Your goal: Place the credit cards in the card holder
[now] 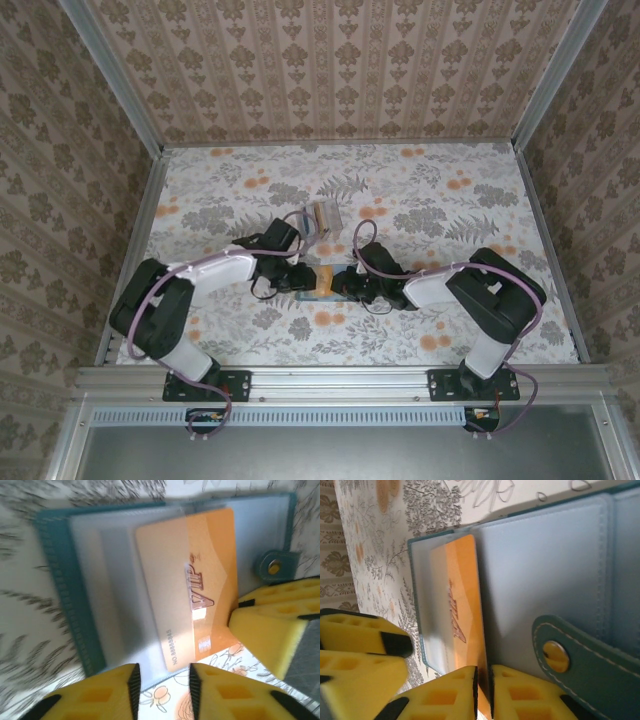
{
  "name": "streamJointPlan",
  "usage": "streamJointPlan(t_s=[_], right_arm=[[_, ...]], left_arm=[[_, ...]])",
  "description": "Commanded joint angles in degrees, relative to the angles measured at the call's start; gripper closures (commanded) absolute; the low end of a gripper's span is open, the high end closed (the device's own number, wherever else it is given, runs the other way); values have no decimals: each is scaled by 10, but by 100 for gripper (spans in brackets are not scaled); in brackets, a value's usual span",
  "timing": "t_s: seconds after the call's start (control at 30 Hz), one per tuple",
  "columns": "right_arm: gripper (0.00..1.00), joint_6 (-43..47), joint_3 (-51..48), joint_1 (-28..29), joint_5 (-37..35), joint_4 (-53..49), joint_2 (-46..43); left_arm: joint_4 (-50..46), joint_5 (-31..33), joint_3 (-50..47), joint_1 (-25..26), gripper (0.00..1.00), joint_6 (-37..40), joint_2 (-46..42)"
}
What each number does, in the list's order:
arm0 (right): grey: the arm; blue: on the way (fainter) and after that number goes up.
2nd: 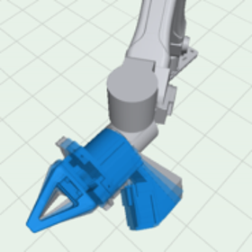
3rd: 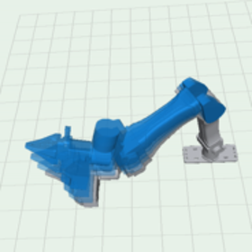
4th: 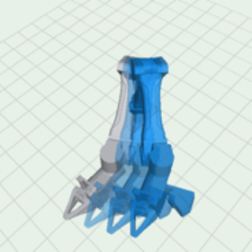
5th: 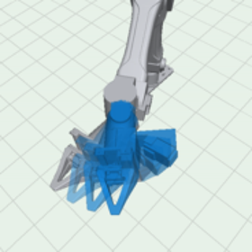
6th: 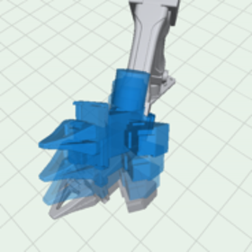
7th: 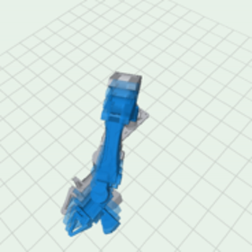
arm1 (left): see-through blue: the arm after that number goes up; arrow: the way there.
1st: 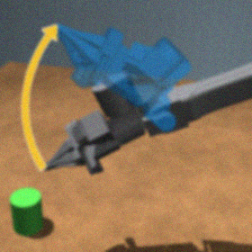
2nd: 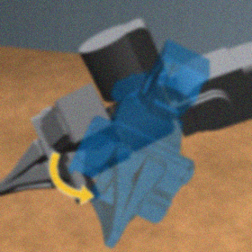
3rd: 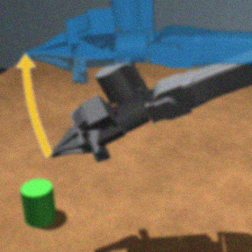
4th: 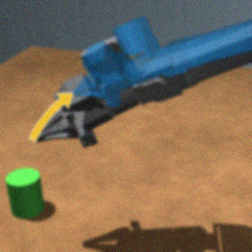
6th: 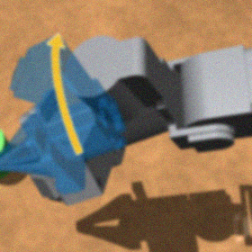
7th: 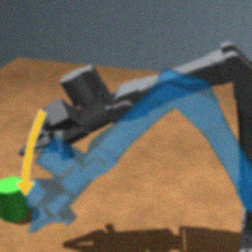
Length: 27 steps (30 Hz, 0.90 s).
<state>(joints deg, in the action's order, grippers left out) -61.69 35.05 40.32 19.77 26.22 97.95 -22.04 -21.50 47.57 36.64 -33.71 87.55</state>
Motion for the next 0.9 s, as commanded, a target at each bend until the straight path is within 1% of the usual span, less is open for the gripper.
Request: streamJointPlan(t_s=[0.0,0.1,0.17,0.27,0.4,0.57,0.73,0.87], right_arm=[[80,22,14,4,-32,-77,-9],[79,31,19,6,-32,-87,-8],[84,33,25,6,-30,-90,-2],[91,32,29,14,-31,-90,-2],[94,23,39,26,-36,-86,5],[96,9,46,37,-52,-67,20],[96,-11,56,40,-46,-35,49],[94,-18,72,47,-39,-28,57]], left_arm=[[-29,40,-19,-26,62,-3,-53],[-5,13,-30,-42,62,5,-37],[37,-17,-41,-39,63,3,-17],[101,-45,-56,-30,65,-24,5],[104,-29,-53,-19,70,-28,14],[117,-27,-60,-14,75,-39,8],[126,-34,-65,-7,77,-54,8],[130,-46,-66,-1,77,-66,9]])
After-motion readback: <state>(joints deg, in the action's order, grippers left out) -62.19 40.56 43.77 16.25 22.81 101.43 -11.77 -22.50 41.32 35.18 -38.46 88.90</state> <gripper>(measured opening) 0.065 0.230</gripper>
